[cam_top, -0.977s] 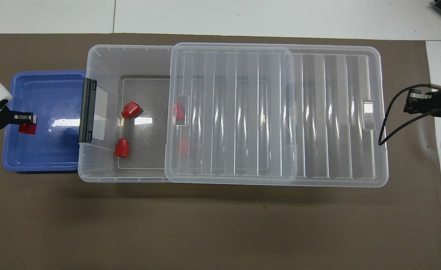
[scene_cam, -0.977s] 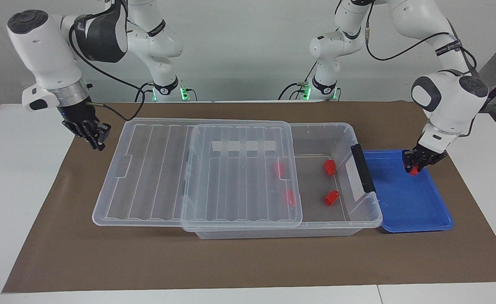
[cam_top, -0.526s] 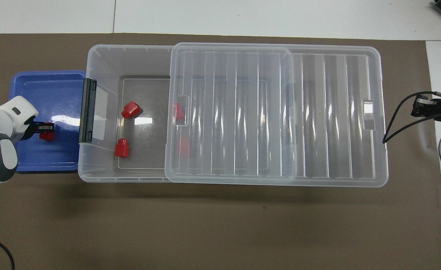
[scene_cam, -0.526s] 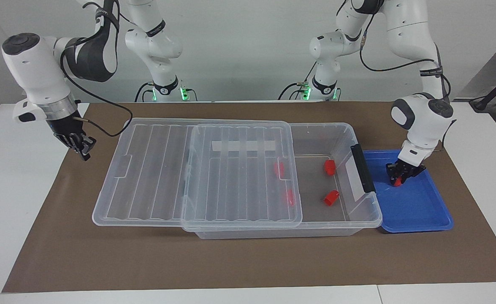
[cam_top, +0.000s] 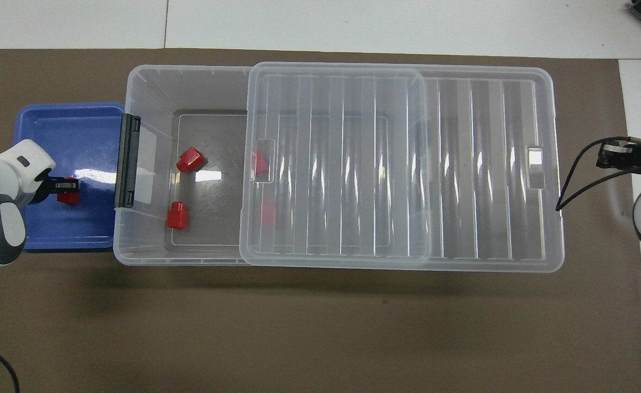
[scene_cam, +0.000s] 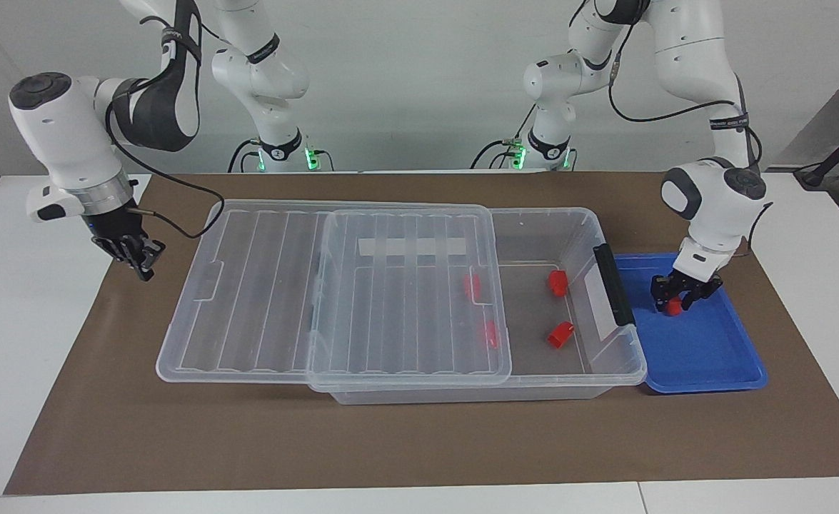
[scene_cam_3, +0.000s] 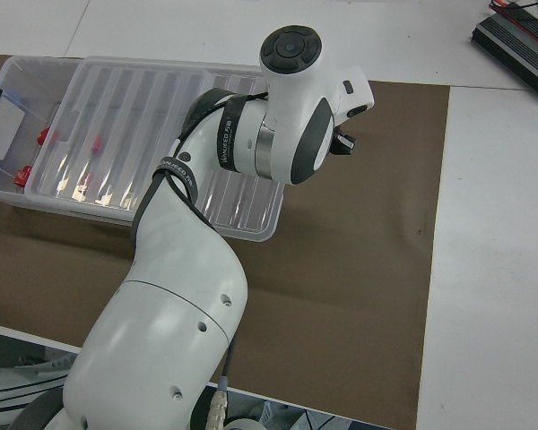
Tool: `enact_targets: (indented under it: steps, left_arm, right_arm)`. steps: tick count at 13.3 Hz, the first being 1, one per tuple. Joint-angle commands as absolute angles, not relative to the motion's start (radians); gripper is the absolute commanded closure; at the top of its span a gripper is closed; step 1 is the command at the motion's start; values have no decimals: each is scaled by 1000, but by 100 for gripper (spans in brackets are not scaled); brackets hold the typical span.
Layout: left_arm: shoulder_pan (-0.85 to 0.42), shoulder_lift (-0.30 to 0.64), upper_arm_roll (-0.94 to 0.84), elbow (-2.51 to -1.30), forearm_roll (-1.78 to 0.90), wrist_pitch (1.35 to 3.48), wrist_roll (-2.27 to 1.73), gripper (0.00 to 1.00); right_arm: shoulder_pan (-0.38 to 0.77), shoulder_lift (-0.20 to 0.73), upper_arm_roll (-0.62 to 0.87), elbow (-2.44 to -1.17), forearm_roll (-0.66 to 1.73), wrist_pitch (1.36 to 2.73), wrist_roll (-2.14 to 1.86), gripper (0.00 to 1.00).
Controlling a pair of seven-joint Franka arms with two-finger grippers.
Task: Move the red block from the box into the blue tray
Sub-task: 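Lower the red block into the blue tray and open the left gripper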
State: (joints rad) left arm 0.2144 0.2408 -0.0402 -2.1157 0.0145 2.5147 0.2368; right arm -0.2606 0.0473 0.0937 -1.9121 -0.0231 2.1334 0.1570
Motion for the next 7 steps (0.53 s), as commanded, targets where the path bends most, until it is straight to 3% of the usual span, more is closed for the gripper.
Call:
enact_targets:
  steps: [1, 4, 7]
  left_arm:
    - [204, 154, -34, -1951, 6, 2155, 229, 0]
    - [201, 103, -43, -1717, 6, 1771, 224, 0]
    - [175, -27, -48, -1697, 6, 1695, 132, 0]
  right_arm:
    - [-245, 58, 98, -1924, -21, 2154, 149, 100]
    - [-242, 66, 101, -1927, -20, 2152, 149, 100]
    - [-201, 63, 104, -1933, -20, 2149, 147, 100]
